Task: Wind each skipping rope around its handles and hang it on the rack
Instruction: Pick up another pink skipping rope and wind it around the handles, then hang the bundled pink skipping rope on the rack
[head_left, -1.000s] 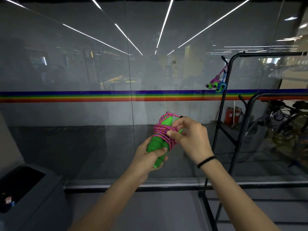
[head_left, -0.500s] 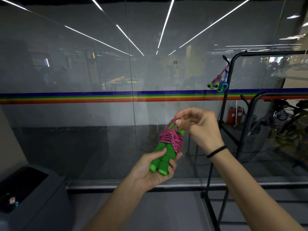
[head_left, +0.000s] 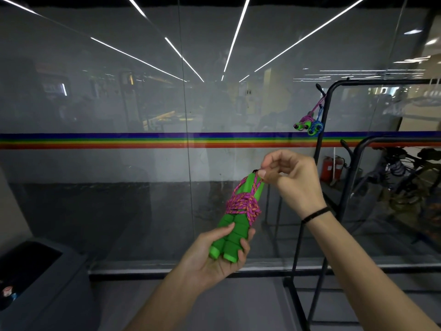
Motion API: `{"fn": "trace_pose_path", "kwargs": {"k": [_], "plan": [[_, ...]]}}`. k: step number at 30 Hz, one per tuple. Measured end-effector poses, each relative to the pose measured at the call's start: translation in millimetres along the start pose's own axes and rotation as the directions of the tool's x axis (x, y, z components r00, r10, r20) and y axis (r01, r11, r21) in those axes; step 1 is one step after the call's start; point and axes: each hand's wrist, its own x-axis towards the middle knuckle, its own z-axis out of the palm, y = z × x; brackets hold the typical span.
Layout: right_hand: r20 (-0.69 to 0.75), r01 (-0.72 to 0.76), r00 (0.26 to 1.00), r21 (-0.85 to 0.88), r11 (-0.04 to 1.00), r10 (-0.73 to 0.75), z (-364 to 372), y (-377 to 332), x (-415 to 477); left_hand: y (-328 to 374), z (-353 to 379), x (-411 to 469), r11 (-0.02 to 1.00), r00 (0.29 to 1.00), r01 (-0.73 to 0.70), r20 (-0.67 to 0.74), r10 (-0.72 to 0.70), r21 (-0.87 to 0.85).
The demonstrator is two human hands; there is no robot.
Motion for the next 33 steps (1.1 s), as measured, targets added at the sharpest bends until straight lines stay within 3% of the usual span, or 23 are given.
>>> {"fn": "trace_pose_path", "kwargs": {"k": [4,7,9,16,25,29,31,33], "plan": [[0.144,0.018,0.99,-0.113,0.993,-0.001,1.6,0.0,-3.9,-2.7,3.7,5.2,0.974,0.995,-0.047,-0.071,0.064,0.221],[0.204,0.052,0.979,-0.158,0.986,-0.019,5.6,-1.0,-4.5,-1.7,9.3,10.8,0.882,0.994,-0.045,-0.07,0.088,0.47],[0.225,0.071,0.974,-0.191,0.979,-0.026,8.2,-0.1,-6.7,-1.6,13.7,13.4,0.837,0.992,-0.051,-0.071,0.107,0.545],[0.167,0.032,0.986,-0.237,0.971,0.009,14.9,3.9,-12.0,-4.3,15.7,32.1,0.768,0.942,-0.155,-0.14,0.304,0.621],[0.048,0.005,0.999,-0.186,0.983,0.005,23.9,3.8,-26.0,0.0,-5.4,49.2,0.778,0.97,-0.011,-0.183,0.162,0.629],[0.14,0.001,0.989,-0.321,0.947,0.046,27.2,12.2,-30.4,-6.4,-19.1,51.4,0.778,0.975,0.004,-0.174,0.136,0.628],[0.158,0.0,0.985,-0.375,0.927,0.064,29.2,20.2,-31.3,-7.0,-23.1,55.2,0.737,0.978,0.007,-0.158,0.135,0.676],[0.11,-0.015,0.992,-0.4,0.917,0.065,29.7,28.9,-31.3,-5.9,-27.2,65.6,0.631,0.968,-0.039,-0.127,0.217,0.775]]}}
